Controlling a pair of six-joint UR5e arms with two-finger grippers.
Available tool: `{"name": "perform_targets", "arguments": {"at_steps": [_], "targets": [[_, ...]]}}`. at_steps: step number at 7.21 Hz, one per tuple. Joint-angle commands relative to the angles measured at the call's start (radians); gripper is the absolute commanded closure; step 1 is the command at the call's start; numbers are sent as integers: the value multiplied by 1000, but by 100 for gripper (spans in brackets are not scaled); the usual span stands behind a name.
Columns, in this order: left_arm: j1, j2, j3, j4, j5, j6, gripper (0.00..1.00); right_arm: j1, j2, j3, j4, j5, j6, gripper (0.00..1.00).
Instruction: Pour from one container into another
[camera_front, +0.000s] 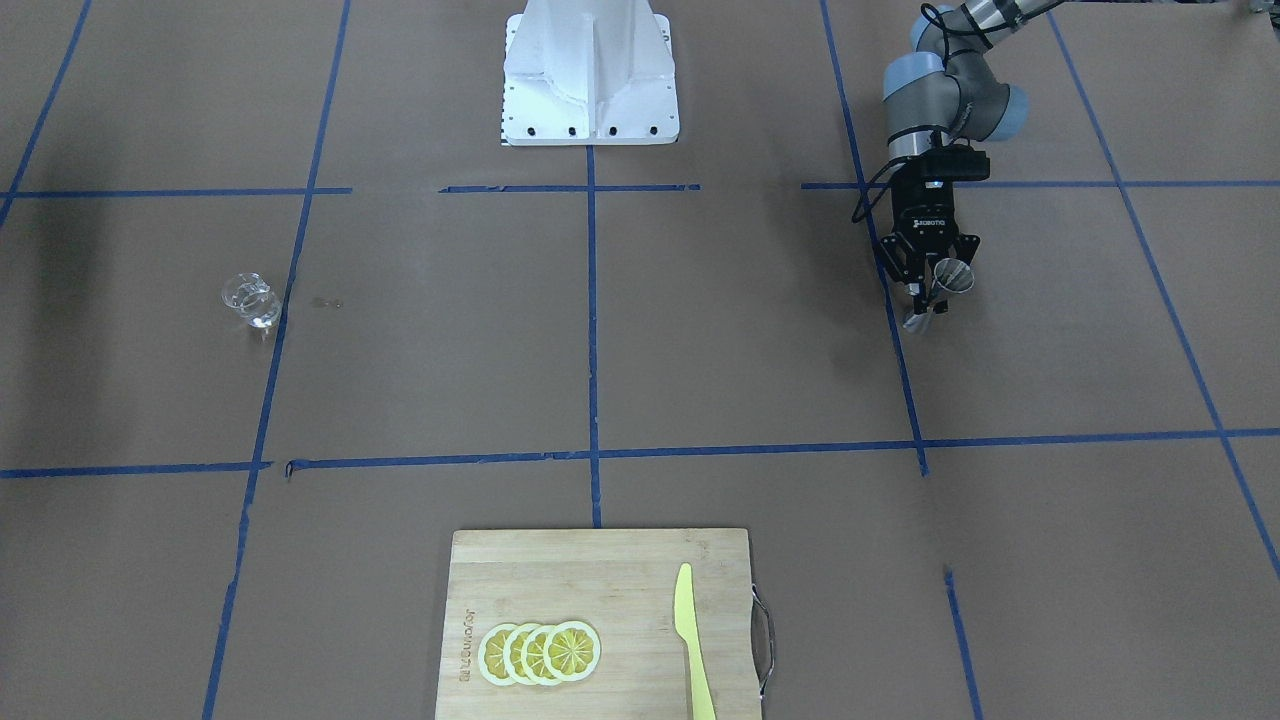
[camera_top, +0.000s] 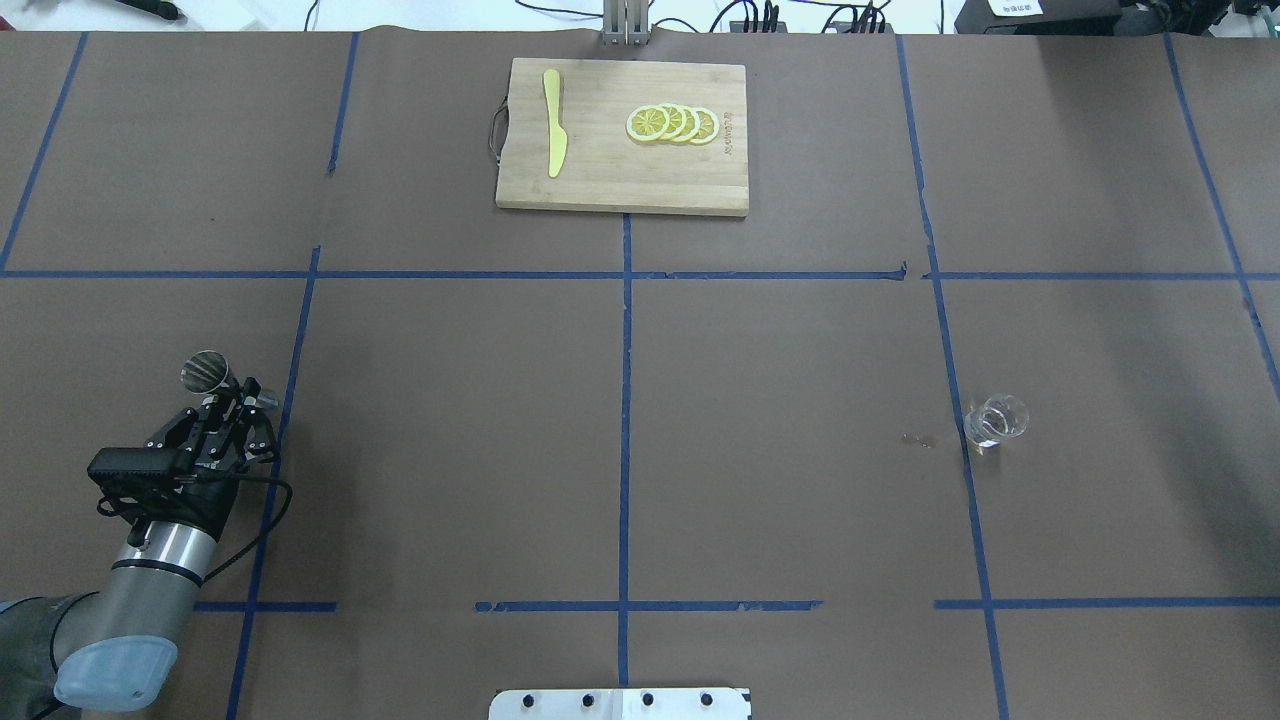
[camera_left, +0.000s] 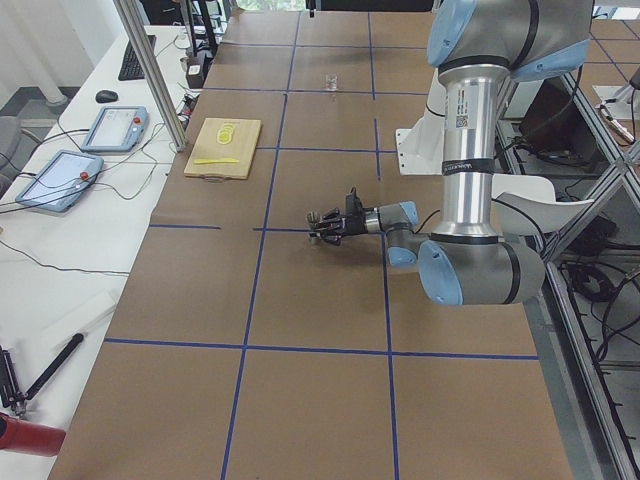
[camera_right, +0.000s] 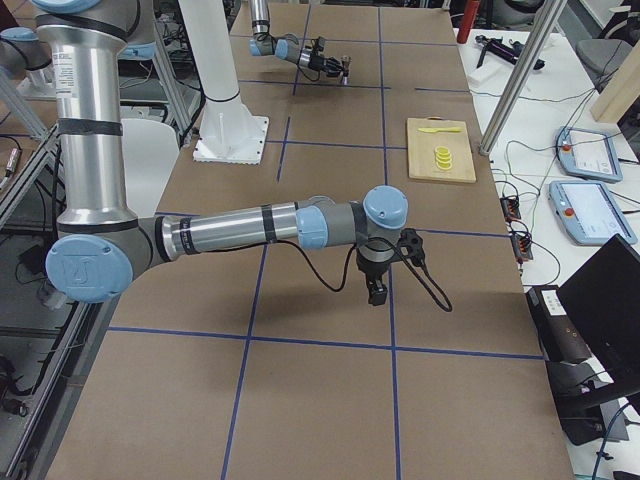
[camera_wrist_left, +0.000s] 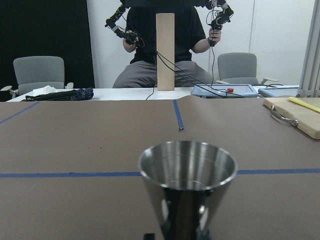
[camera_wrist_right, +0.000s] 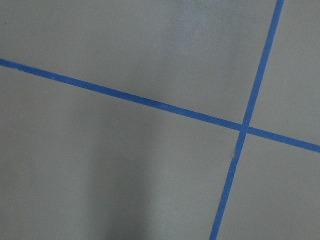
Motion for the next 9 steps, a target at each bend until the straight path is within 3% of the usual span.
{"name": "perform_targets", "arguments": {"at_steps": [1,3,6,9], "targets": [[2,2,-4,-2,-2,48,100,0,0,-2,0,-1,0,0],[2,11,-3,-44,4,58,100,0,2,-2,0,-1,1,0],[2,15,-79,-55,0,101,100,0,8,6,0,0,1,0],[0,22,-84,-121,-5,177,100,-19,-1,11,119,28,77,0]]}}
